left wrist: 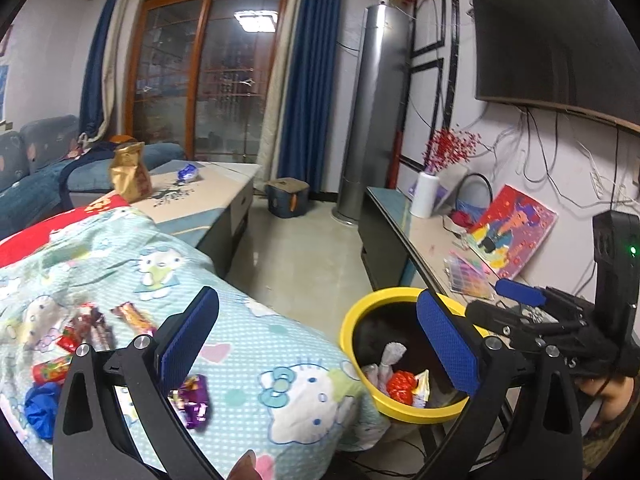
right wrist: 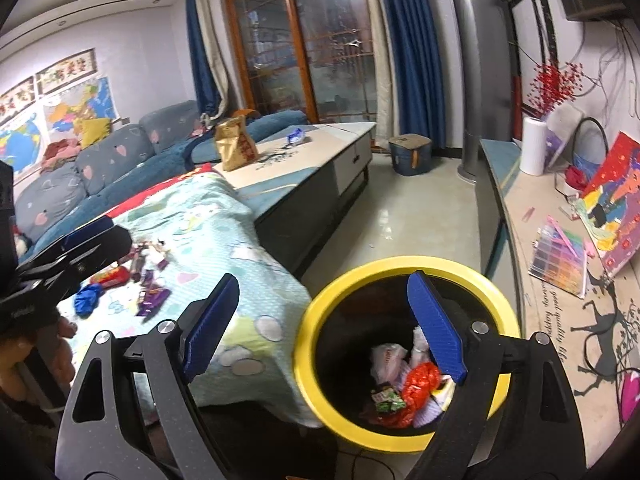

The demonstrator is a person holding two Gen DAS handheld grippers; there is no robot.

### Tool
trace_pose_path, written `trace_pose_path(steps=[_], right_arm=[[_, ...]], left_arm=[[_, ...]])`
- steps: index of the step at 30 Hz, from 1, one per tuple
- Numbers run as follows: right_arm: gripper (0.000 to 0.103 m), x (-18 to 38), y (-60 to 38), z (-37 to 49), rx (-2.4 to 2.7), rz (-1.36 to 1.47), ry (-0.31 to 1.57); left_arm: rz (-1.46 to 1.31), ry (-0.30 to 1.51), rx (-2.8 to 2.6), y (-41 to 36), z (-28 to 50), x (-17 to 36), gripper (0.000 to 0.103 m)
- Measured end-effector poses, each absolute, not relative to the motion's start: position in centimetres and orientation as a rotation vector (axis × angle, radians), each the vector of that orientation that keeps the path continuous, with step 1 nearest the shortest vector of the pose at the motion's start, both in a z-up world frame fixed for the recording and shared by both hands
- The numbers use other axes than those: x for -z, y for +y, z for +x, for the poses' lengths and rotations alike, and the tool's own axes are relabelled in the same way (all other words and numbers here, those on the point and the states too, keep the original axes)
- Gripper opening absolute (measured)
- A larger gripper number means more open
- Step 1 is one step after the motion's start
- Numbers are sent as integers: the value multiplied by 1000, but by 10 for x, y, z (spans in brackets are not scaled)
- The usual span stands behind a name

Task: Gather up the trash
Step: 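Move both open tools back from the bin to the candy wrappers on the bed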

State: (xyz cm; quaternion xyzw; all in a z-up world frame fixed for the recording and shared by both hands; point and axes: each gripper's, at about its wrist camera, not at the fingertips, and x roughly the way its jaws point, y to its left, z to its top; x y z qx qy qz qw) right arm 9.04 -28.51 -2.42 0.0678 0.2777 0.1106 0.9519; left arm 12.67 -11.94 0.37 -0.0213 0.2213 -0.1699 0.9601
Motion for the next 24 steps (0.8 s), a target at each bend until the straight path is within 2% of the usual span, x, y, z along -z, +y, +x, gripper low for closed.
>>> trace_pose_path(steps=[24], right_arm=[[80, 13, -184, 83, -439, 61, 555]], left_arm=[[-130, 425, 126, -28, 126, -3, 97]])
